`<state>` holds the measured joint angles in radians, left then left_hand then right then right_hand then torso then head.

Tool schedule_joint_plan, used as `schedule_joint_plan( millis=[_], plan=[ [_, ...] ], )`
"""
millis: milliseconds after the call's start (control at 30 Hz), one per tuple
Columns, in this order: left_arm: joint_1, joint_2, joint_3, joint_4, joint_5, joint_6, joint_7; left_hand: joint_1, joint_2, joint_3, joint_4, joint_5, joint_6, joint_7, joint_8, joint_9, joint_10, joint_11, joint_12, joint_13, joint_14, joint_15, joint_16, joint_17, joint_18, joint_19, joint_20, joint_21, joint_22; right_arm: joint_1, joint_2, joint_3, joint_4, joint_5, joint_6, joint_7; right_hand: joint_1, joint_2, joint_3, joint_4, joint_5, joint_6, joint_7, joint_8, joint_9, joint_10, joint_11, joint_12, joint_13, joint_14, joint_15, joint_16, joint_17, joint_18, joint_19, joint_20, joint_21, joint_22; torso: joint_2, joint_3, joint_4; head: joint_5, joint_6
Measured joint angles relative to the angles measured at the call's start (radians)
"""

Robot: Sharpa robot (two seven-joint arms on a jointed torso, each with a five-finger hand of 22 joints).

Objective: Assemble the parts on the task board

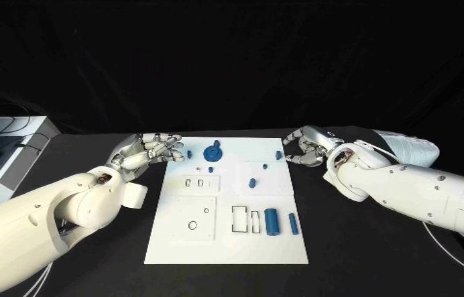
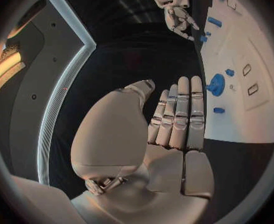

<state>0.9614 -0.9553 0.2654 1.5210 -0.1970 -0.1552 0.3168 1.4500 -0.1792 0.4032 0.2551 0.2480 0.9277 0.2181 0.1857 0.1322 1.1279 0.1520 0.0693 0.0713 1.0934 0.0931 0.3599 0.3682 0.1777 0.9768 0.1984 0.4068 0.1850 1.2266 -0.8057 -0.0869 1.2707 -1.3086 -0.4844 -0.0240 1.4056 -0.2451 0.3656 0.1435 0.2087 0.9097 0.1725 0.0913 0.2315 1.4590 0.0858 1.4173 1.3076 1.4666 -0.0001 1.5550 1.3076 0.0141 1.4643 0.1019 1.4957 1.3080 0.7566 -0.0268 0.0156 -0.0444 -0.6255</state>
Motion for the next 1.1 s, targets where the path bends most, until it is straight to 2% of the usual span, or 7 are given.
schedule_joint_plan(
  millis=[200, 333, 533, 767, 1100],
  plan=[
    [0.0, 0.0, 0.0, -0.001, -0.001, 0.001, 0.0, 0.0, 0.0, 0.0, 0.0, 0.0, 0.0, 0.0, 0.0, 0.0, 0.0, 0.0, 0.0, 0.0, 0.0, 0.0, 0.0, 0.0, 0.0, 0.0, 0.0, 0.0, 0.0, -0.002, 0.035, 0.0, -0.052, 0.009, 0.009, 0.002, 0.004, 0.004, -0.007, 0.007, 0.004, 0.0, 0.0, 0.0, 0.0, 0.0, 0.0, 0.012, 0.0, -0.004, 0.004, 0.0, 0.0, 0.0, 0.0, 0.0, 0.005, 0.0, 0.004, 0.0008, 0.0029, -0.002, 0.002],
    [0.0, 0.0, 0.0, -0.001, -0.002, 0.001, 0.0, 0.0, 0.0, 0.0, 0.0, 0.0, 0.0, 0.0, 0.0, 0.0, 0.0, 0.0, 0.0, 0.0, 0.0, 0.0, 0.0, 0.0, 0.0, 0.0, 0.0, 0.0, 0.0, -0.002, 0.053, 0.0, -0.069, 0.015, 0.014, 0.005, 0.004, 0.004, -0.011, 0.011, 0.006, 0.0, 0.0, 0.0, 0.0, 0.0, 0.0, 0.016, 0.0, -0.004, 0.004, 0.0, 0.0, 0.0, 0.004, 0.004, 0.005, 0.0, 0.007, 0.0018, 0.004, -0.003, 0.003],
    [0.0, 0.0, 0.0, -0.001, -0.004, 0.002, 0.0, 0.0, 0.0, 0.0, 0.0, 0.0, 0.0, 0.0, 0.0, 0.0, 0.0, 0.0, 0.0, 0.0, -0.004, 0.004, 0.0, 0.002, 0.0, 0.0, 0.0, 0.0, 0.001, -0.003, 0.064, 0.0, -0.074, 0.023, 0.025, 0.008, -0.005, 0.013, -0.012, 0.012, 0.01, 0.012, -0.001, 0.009, 0.0, 0.0, 0.0, 0.024, 0.0, -0.004, 0.004, 0.0, 0.0, 0.0, 0.004, 0.004, 0.005, 0.0, 0.009, 0.0015, 0.0048, -0.003, 0.001],
    [0.0, -0.001, 0.0, -0.002, -0.005, 0.002, 0.0, 0.0, 0.0, 0.003, 0.003, 0.0, 0.0, 0.0, 0.0, 0.0, 0.0, 0.0, 0.0, 0.0, -0.004, 0.004, 0.0, 0.002, 0.0, 0.0, 0.0, 0.005, 0.001, -0.003, 0.067, 0.0, -0.073, 0.035, 0.041, 0.011, -0.005, 0.013, -0.011, 0.02, 0.014, 0.029, -0.003, 0.018, 0.003, 0.004, -0.004, 0.036, 0.0, -0.004, 0.004, 0.0, 0.0, 0.0, 0.004, 0.004, 0.004, 0.0, 0.009, 0.0004, 0.0041, -0.001, -0.004],
    [0.0, -0.001, 0.0, -0.003, -0.007, 0.002, -0.001, 0.0, 0.0, 0.003, 0.003, 0.0, 0.0, 0.0, 0.0, 0.0, 0.0, 0.0, 0.0, 0.0, -0.004, 0.004, 0.0, 0.003, 0.0, 0.0, 0.0, 0.005, 0.001, -0.003, 0.074, 0.0, -0.077, 0.044, 0.056, 0.013, -0.006, 0.022, 0.003, 0.028, 0.014, 0.063, -0.013, 0.036, 0.008, 0.005, -0.003, 0.046, 0.0, -0.004, 0.004, 0.0, 0.0, 0.0, 0.004, 0.004, 0.008, 0.0, 0.008, 0.0003, 0.0035, 0.0, -0.004]
  ],
)
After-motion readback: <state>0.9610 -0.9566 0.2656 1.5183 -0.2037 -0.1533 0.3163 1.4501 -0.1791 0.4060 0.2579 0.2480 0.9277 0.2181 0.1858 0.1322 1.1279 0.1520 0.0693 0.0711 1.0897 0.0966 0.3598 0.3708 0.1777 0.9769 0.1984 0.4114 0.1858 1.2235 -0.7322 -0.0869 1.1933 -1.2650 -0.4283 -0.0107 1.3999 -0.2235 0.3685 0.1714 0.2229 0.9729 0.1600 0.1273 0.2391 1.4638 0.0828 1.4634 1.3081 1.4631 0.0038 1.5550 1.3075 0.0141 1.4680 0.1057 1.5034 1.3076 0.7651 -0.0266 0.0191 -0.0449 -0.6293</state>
